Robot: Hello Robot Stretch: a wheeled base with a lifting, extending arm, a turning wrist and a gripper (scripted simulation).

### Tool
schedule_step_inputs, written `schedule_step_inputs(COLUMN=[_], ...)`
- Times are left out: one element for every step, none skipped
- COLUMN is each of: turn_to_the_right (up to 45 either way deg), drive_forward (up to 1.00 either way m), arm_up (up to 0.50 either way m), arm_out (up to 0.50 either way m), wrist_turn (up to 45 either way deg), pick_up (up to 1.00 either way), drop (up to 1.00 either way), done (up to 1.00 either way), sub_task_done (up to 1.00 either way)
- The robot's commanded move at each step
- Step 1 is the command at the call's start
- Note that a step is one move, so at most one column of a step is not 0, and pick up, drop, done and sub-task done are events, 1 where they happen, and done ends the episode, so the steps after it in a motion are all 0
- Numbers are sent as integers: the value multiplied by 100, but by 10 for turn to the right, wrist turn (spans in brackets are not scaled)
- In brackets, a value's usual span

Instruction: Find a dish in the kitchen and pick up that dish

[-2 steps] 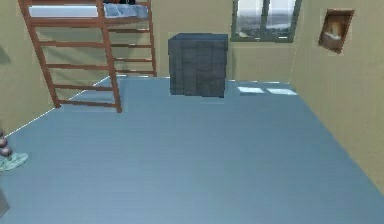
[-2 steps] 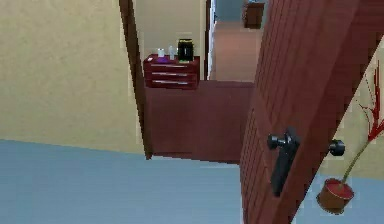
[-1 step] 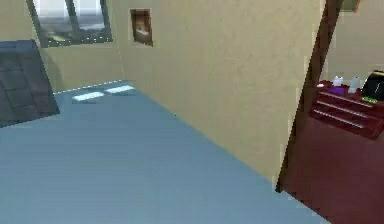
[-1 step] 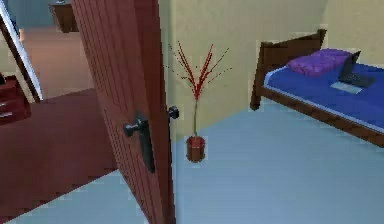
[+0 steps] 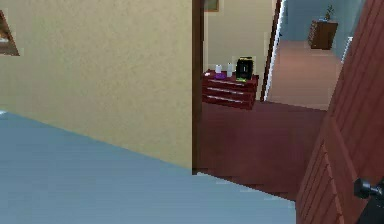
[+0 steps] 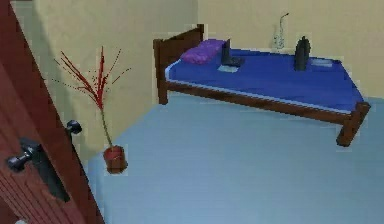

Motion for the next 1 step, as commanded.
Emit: schedule_step_inputs(turn_to_the_right=[0], drive_forward=[15], arm_up=[0], arm_out=[0], wrist_turn=[0], pick_up=[0], drop=[0], done=[0], sub_task_done=[0])
